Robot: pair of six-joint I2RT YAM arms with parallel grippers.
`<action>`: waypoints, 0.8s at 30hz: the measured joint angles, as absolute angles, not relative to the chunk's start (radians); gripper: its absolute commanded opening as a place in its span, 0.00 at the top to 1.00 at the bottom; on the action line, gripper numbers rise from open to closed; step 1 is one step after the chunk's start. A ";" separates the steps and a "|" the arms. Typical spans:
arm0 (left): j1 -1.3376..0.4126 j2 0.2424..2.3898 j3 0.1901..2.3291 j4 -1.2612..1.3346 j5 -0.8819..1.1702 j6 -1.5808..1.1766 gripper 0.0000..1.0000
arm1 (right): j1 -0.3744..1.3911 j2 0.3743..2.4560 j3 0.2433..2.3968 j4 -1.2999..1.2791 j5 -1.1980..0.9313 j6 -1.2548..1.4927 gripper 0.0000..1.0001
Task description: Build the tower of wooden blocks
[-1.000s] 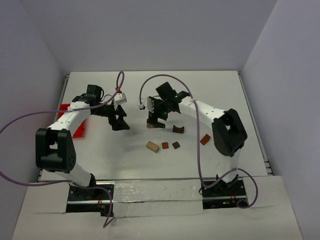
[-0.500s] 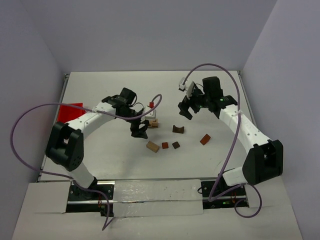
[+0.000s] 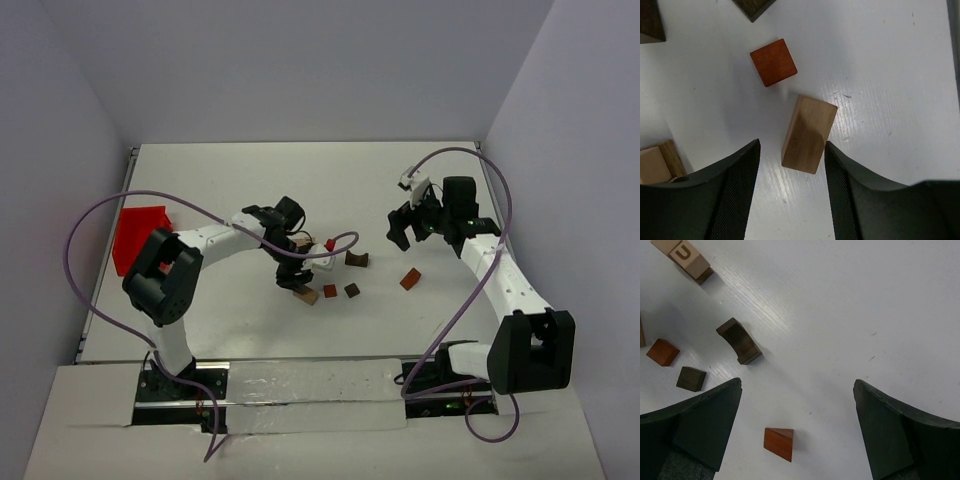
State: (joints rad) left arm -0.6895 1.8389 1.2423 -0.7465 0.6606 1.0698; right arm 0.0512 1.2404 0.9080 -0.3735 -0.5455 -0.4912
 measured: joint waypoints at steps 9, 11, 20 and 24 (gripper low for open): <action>-0.724 1.839 1.182 -0.717 0.603 1.087 0.40 | 0.027 1.241 0.907 -0.352 -0.573 -0.476 0.00; -0.724 1.839 1.170 -0.709 0.598 1.086 0.41 | 0.026 1.243 0.907 -0.350 -0.577 -0.472 0.00; -0.724 1.839 1.150 -0.660 0.572 1.067 0.84 | 0.022 1.248 0.891 -0.329 -0.590 -0.459 0.00; -0.724 1.839 1.151 -0.646 0.562 1.050 0.97 | 0.022 1.248 0.881 -0.319 -0.593 -0.449 0.00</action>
